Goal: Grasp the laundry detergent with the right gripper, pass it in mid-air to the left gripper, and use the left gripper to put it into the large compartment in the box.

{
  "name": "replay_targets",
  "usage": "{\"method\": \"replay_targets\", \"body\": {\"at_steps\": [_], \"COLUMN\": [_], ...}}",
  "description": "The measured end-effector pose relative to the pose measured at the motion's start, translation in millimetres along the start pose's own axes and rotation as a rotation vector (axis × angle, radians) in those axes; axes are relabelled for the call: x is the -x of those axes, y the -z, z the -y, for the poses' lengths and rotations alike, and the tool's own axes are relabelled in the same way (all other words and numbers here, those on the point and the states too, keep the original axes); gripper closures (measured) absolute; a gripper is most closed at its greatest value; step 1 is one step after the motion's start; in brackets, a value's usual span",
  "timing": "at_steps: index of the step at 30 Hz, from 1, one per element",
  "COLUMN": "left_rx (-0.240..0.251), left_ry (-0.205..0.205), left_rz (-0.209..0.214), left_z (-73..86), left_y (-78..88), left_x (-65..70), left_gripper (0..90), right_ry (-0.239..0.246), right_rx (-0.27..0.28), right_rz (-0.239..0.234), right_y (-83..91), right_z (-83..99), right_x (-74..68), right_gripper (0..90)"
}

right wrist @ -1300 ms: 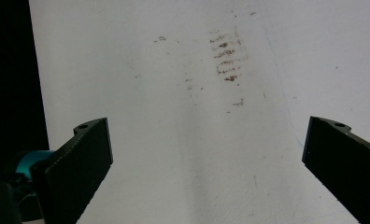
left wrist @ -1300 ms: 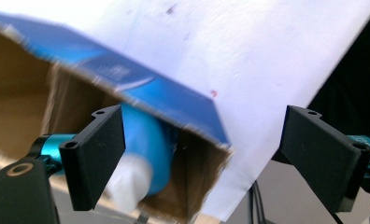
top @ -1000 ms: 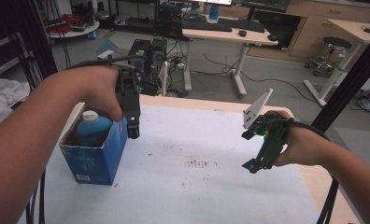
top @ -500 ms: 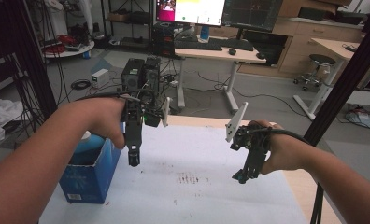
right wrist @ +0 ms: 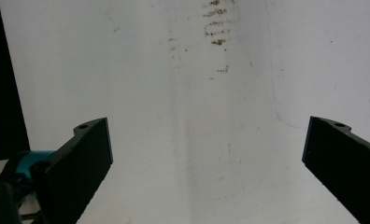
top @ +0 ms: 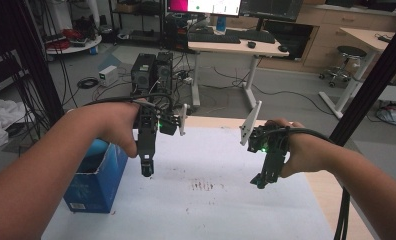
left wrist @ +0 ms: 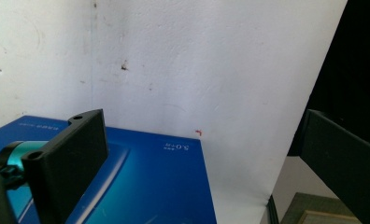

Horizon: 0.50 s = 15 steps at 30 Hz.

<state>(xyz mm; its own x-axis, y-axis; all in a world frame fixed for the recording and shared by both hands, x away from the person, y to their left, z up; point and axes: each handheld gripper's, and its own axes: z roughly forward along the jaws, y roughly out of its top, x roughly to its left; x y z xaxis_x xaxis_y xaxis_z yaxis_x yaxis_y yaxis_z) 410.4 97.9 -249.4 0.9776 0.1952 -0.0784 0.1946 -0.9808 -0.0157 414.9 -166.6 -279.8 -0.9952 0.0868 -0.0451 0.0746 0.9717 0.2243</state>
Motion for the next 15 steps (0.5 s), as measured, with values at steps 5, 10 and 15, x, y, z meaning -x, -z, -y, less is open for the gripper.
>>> {"method": "replay_targets", "body": {"at_steps": [5,10,15], "left_rx": [-0.001,0.0,0.0], "left_ry": [0.002,0.01,0.008], "left_rz": [0.004,0.004,0.007], "left_z": [0.2,3.1,4.2], "left_y": [-1.5,-0.7,0.1], "left_x": [-3.7,-5.9,-5.6], "left_gripper": [1.6,1.6,1.6], "right_ry": [0.002,-0.007,-0.017], "right_rx": [-0.015,-0.021,-0.021], "right_rz": [0.0,0.005,0.009], "right_y": [-0.5,0.9,2.3], "right_z": [3.9,10.2,13.0], "right_x": [2.7,3.5,2.4], "right_gripper": [1.0,1.0,1.0]}}
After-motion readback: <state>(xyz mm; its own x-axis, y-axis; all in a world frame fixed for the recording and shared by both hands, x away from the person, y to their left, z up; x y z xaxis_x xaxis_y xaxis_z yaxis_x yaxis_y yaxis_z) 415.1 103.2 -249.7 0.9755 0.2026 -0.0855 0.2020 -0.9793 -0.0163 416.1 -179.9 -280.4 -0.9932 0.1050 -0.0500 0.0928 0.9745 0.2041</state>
